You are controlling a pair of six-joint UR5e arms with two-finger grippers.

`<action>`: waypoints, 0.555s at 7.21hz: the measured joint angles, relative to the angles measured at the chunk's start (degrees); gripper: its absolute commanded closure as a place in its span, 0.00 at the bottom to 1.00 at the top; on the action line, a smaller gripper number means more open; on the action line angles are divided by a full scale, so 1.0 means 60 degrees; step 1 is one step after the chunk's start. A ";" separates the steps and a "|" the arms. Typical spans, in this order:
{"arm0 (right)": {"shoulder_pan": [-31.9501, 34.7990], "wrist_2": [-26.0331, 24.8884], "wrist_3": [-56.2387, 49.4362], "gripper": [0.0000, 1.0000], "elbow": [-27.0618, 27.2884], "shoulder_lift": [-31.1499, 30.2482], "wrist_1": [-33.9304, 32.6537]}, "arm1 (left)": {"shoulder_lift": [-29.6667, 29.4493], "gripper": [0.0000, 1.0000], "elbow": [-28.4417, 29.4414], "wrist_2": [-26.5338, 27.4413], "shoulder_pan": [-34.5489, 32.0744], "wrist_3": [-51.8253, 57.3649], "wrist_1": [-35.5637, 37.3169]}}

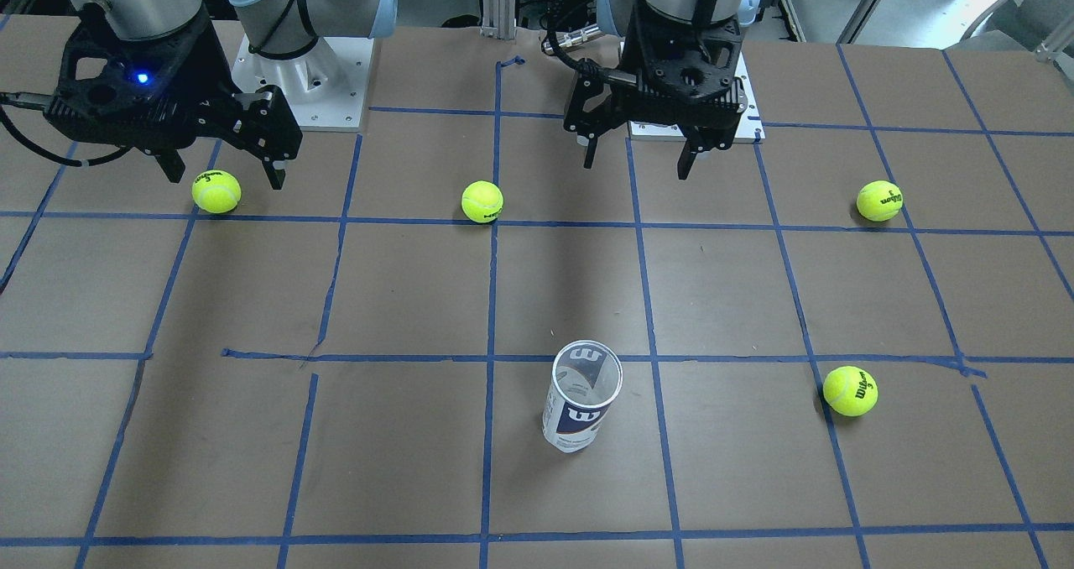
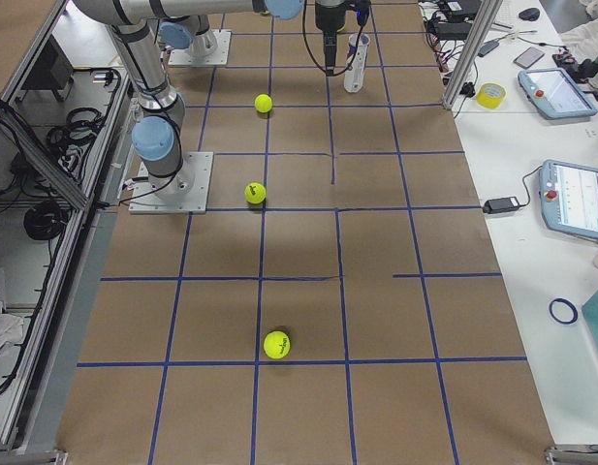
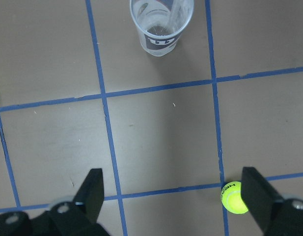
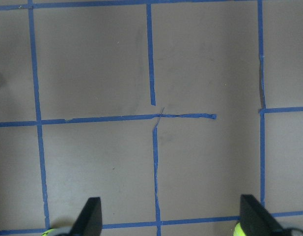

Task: Lift up tennis ball bucket
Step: 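Open the left gripper and raise it away from the upright tube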

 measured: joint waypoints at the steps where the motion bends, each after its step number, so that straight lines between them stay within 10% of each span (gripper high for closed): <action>1: 0.0050 0.0196 0.0014 0.00 0.0004 0.0052 -0.0237 | 0.0076 0.00 -0.0019 -0.0122 0.0230 0.0216 0.0016; 4: 0.0106 0.0680 0.0016 0.00 0.0082 0.0110 -0.0548 | 0.0135 0.00 -0.0090 -0.0154 0.0417 0.0739 0.0335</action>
